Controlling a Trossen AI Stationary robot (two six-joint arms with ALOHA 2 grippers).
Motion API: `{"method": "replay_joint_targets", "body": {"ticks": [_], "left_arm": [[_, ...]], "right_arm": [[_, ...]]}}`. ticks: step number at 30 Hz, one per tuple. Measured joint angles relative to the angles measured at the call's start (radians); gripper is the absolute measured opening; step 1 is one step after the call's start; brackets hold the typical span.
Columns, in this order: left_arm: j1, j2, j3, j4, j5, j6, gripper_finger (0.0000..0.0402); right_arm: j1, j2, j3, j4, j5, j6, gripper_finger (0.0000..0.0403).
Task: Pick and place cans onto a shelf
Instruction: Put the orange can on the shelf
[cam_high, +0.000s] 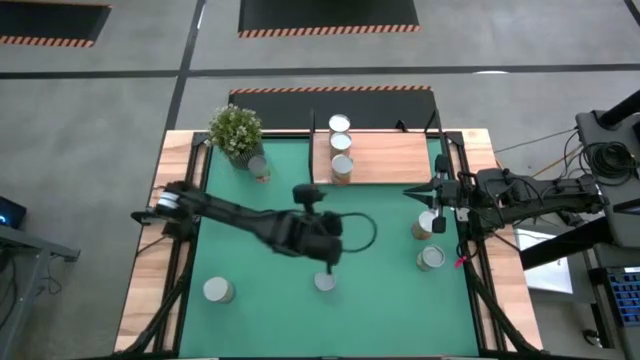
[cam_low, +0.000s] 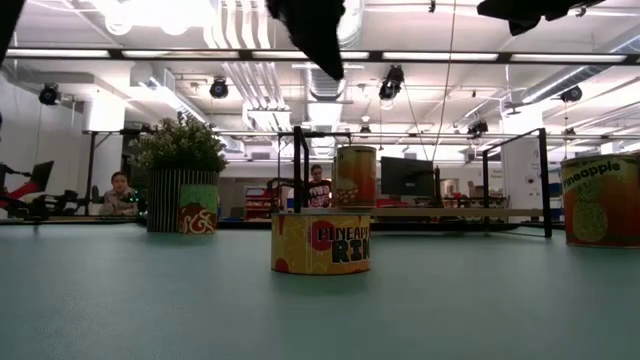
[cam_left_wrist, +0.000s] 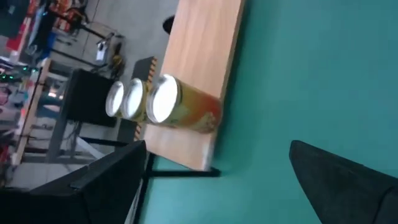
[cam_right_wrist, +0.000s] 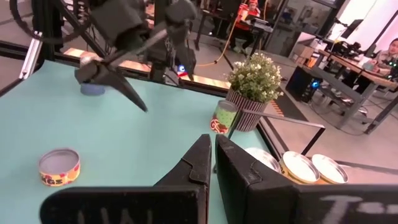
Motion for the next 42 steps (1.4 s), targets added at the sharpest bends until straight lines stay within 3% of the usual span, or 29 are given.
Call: {"method": "replay_joint_targets", "body": {"ticks": [4, 7, 12, 15, 18, 29, 36, 42], "left_arm": [[-0.037, -0.155, -0.219, 0.177, 0.01, -0.051, 0.0377], [-0.062, -0.274, -0.399, 0.4, 0.078, -0.005, 0.0377], [-0.077, -0.45, -0.675, 0.906, 0.246, 0.223, 0.0377], [-0.075, -0.52, -0.81, 1.186, 0.251, 0.367, 0.0377], [-0.076, -0.591, -0.912, 1.34, 0.244, 0.489, 0.0377], [-0.075, -0.825, -1.157, 1.522, 0.232, 0.64, 0.0339], [-0.077, -0.907, -1.154, 1.47, 0.232, 0.657, 0.0287], [-0.077, -0.922, -1.157, 1.443, 0.233, 0.68, 0.0213]], "right_arm": [[0.0, 0.003, 0.0, 0.0, 0.0, 0.004, 0.0013], [0.0, 0.003, 0.0, 0.003, 0.0, 0.008, 0.0013], [0.0, 0.007, -0.006, 0.028, 0.0, 0.017, 0.0013], [0.0, 0.012, -0.015, 0.048, 0.0, 0.041, 0.0013], [0.0, 0.032, -0.02, 0.08, 0.0, 0.09, 0.0013], [0.0, 0.101, -0.018, 0.147, 0.002, 0.322, 0.0013], [0.0, 0.155, -0.018, 0.185, 0.002, 0.372, 0.0013], [0.0, 0.219, -0.018, 0.26, 0.002, 0.374, 0.0013]]}}
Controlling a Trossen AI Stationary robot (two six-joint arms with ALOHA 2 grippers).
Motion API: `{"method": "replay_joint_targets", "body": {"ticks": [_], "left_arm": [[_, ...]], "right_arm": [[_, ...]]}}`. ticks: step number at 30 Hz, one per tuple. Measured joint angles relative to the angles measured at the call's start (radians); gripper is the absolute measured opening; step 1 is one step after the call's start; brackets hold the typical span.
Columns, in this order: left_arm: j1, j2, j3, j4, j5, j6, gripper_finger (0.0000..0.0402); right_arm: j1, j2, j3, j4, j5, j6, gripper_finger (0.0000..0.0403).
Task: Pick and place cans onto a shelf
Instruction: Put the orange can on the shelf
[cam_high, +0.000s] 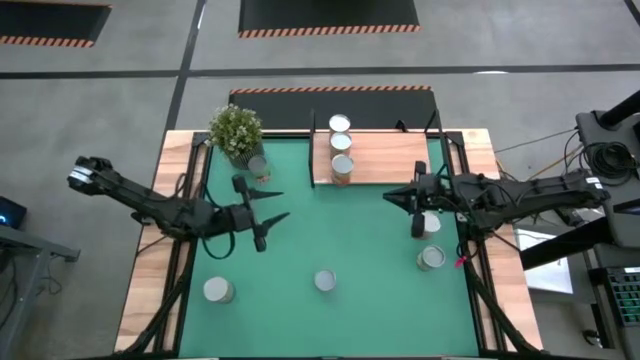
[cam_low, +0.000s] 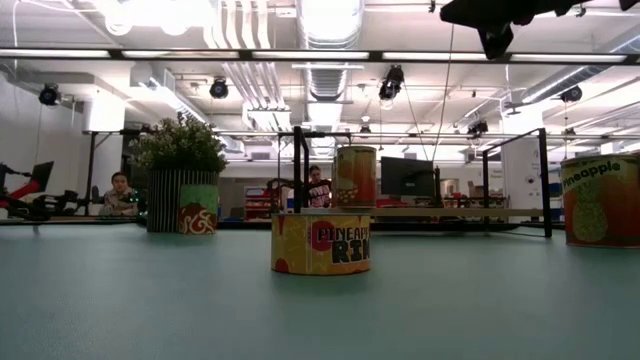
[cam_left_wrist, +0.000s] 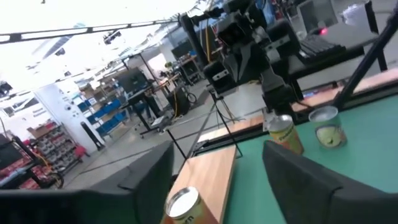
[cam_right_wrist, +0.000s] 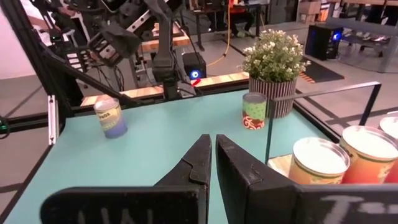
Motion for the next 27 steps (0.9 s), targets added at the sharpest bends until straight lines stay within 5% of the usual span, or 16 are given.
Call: {"method": "replay_joint_targets", "body": {"ticks": [5, 12, 27], "left_arm": [[0.0, -0.007, -0.005, -0.054, 0.03, 0.014, 0.0122], [0.0, -0.134, -0.006, -0.189, 0.305, -0.073, 0.0009], [0.001, -0.279, -0.009, -0.348, 0.305, -0.158, 0.0001]], "right_arm": [[-0.002, 0.051, 0.001, 0.055, 0.063, -0.022, 0.0013], [-0.002, 0.081, 0.001, 0.091, 0.118, 0.003, 0.0013], [-0.057, 0.16, 0.103, -0.064, 0.155, 0.096, 0.0013]]}}
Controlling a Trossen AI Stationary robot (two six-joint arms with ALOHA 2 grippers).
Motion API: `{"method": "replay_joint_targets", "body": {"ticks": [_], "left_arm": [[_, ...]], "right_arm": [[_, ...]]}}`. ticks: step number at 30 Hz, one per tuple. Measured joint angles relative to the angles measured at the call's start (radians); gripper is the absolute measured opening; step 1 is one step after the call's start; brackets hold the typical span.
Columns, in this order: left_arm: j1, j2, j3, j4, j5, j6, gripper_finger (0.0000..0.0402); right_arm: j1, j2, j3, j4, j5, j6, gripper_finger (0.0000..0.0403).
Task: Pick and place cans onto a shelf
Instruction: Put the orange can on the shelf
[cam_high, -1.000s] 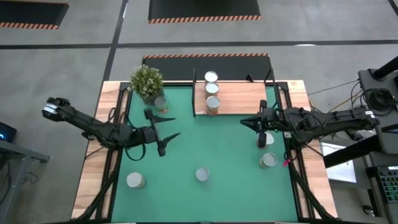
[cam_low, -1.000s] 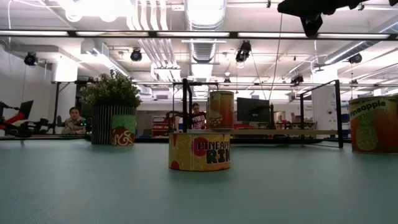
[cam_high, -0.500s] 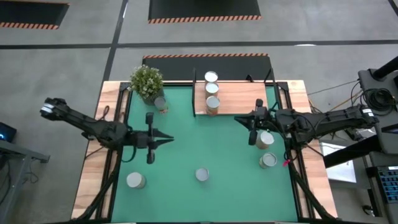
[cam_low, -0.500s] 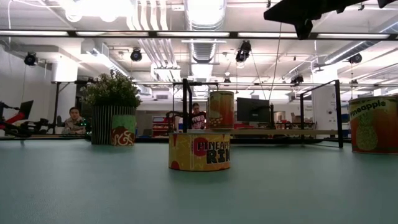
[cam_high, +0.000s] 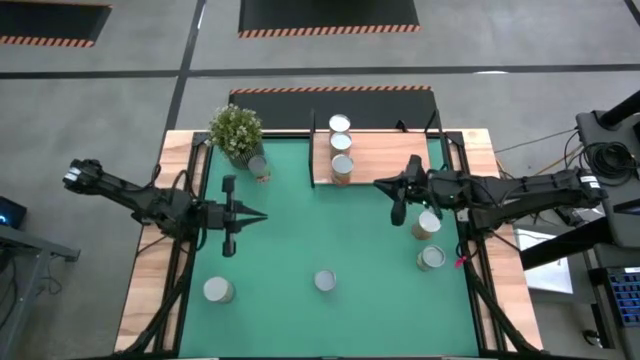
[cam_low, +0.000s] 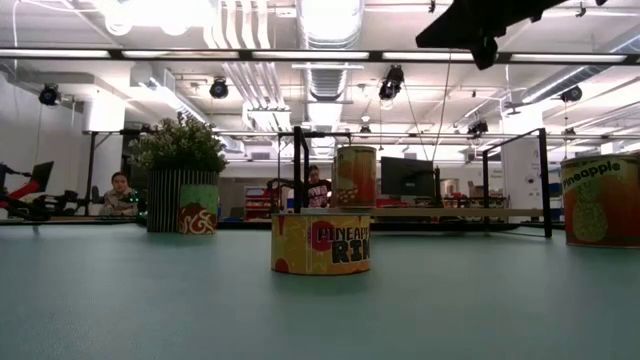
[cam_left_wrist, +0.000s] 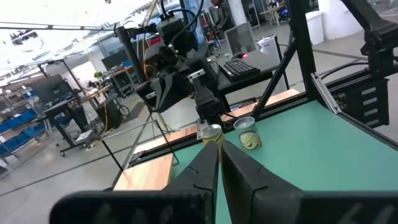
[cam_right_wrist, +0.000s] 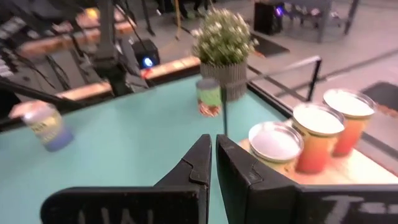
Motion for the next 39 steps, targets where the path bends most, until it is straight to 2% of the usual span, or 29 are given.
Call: {"method": "replay_joint_targets", "body": {"ticks": [6, 11, 16, 19, 21, 27, 34, 39], "left_arm": [[0.0, 0.004, 0.0, 0.004, -0.001, 0.0, 0.0], [0.0, 0.003, 0.0, 0.004, -0.002, 0.0, 0.0], [0.0, 0.003, 0.0, 0.004, -0.002, 0.0, 0.0], [0.0, 0.003, 0.0, 0.005, -0.002, 0.0, 0.0], [0.0, 0.003, 0.0, 0.005, -0.002, 0.0, 0.0], [0.0, 0.003, 0.0, 0.005, -0.002, 0.0, 0.0], [0.0, 0.003, 0.0, 0.005, -0.002, 0.0, 0.0], [0.0, 0.003, 0.001, 0.005, -0.002, 0.0, 0.0]], "right_arm": [[-0.002, 0.043, 0.12, -0.243, 0.0, 0.064, 0.0013], [-0.003, 0.092, 0.254, -0.575, -0.01, 0.213, 0.0013], [-0.002, 0.176, 0.37, -0.966, -0.173, 0.475, 0.0013], [0.0, 0.228, 0.396, -1.195, -0.297, 0.607, 0.0013], [0.007, 0.25, 0.391, -1.3, -0.323, 0.679, 0.0013], [0.007, 0.237, 0.32, -1.348, -0.365, 0.772, 0.0013], [0.002, 0.2, 0.263, -1.324, -0.331, 0.819, 0.0013], [0.002, 0.196, 0.262, -1.321, -0.33, 0.854, 0.0046]]}}
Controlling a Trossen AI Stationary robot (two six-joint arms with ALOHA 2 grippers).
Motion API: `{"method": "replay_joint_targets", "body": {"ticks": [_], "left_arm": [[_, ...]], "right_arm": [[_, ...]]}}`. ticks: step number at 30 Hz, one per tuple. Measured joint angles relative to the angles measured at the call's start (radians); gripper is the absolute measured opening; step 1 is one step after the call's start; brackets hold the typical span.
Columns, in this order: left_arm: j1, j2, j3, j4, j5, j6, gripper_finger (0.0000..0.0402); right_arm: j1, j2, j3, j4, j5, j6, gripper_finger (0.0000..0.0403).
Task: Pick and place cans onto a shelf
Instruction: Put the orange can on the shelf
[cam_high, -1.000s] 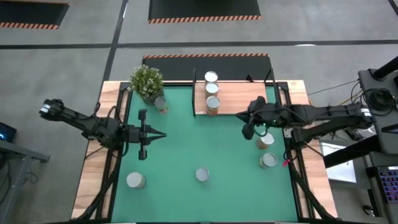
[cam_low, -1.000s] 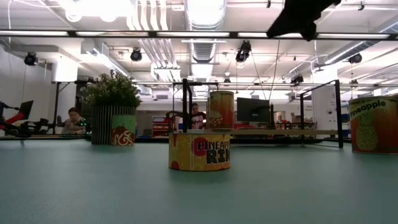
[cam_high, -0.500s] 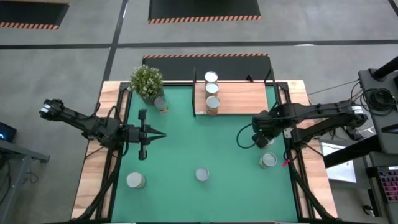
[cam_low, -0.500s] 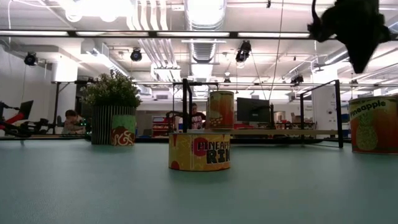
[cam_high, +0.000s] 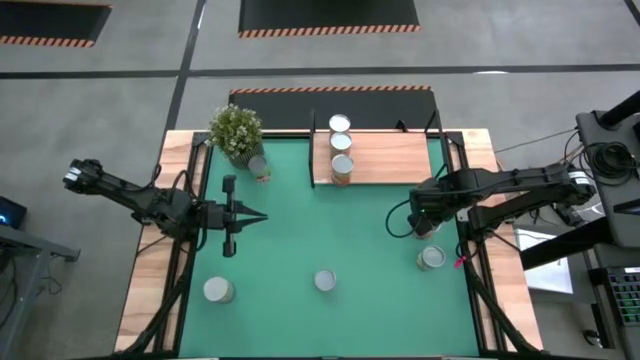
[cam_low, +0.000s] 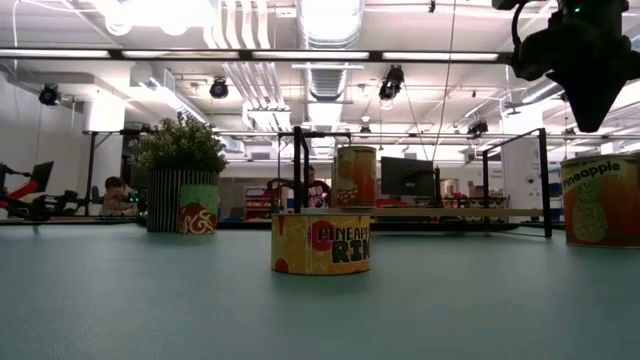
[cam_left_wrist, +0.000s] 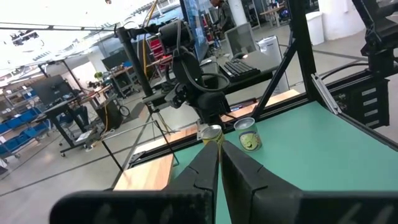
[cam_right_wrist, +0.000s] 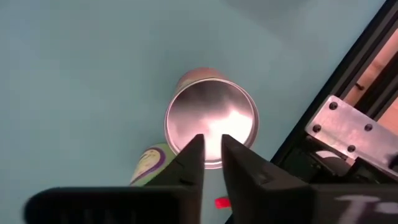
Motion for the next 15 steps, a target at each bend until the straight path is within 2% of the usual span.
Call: {"method": "replay_joint_targets", "body": {"ticks": [15], "left_arm": [[0.0, 0.0, 0.0, 0.0, 0.0, 0.0, 0.0]], "right_arm": [[0.0, 0.006, 0.0, -0.004, -0.009, 0.072, 0.0317]]}}
